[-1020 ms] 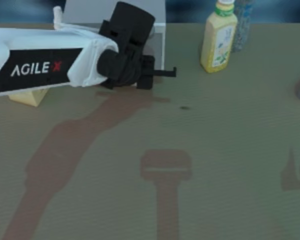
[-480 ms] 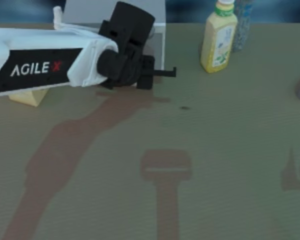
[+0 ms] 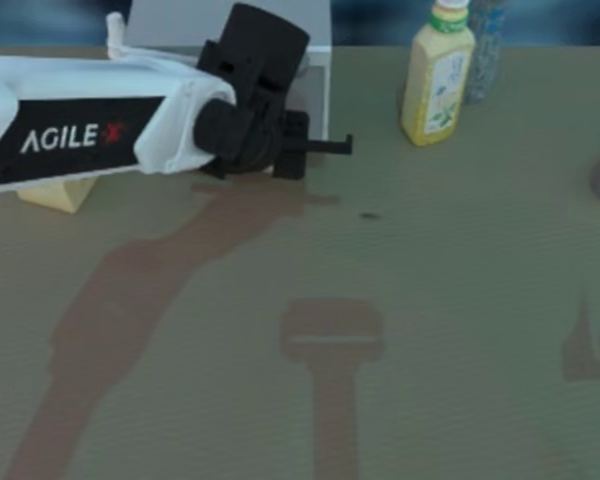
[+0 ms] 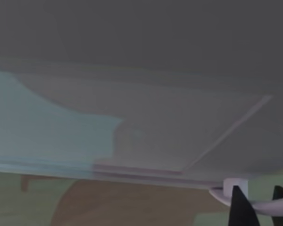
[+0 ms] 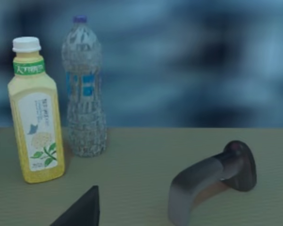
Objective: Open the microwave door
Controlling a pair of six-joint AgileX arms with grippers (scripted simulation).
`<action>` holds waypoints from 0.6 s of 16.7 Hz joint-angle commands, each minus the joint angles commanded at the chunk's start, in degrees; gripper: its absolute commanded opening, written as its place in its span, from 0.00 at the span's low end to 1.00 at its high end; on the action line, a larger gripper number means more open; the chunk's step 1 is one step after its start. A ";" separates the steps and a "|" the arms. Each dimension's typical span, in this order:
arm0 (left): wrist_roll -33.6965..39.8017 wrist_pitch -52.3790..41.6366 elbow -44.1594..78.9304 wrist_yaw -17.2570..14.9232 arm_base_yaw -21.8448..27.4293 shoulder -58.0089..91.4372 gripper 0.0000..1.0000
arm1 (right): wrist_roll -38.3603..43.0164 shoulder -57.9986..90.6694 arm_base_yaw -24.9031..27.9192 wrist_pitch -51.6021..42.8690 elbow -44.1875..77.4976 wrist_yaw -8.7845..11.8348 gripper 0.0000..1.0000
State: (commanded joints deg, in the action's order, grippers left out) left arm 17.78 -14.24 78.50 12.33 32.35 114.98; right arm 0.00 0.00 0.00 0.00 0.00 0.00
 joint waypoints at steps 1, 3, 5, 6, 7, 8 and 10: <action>-0.46 0.18 -0.49 -0.22 -0.16 -0.27 0.00 | 0.00 0.00 0.00 0.00 0.00 0.00 1.00; -1.34 0.75 -1.33 -0.73 -0.55 -1.01 0.00 | 0.00 0.00 0.00 0.00 0.00 0.00 1.00; -2.33 1.19 -2.31 -1.24 -0.89 -1.57 0.00 | 0.00 0.00 0.00 0.00 0.00 0.00 1.00; -2.45 1.23 -2.45 -1.31 -0.93 -1.63 0.00 | 0.00 0.00 0.00 0.00 0.00 0.00 1.00; -2.45 1.23 -2.45 -1.31 -0.93 -1.63 0.00 | 0.00 0.00 0.00 0.00 0.00 0.00 1.00; -2.45 1.23 -2.45 -1.31 -0.93 -1.63 0.00 | 0.00 0.00 0.00 0.00 0.00 0.00 1.00; -2.45 1.23 -2.45 -1.31 -0.93 -1.63 0.00 | 0.00 0.00 0.00 0.00 0.00 0.00 1.00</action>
State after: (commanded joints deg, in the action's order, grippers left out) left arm 15.33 -13.01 76.05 11.02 31.42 113.35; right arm 0.00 0.00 0.00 0.00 0.00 0.00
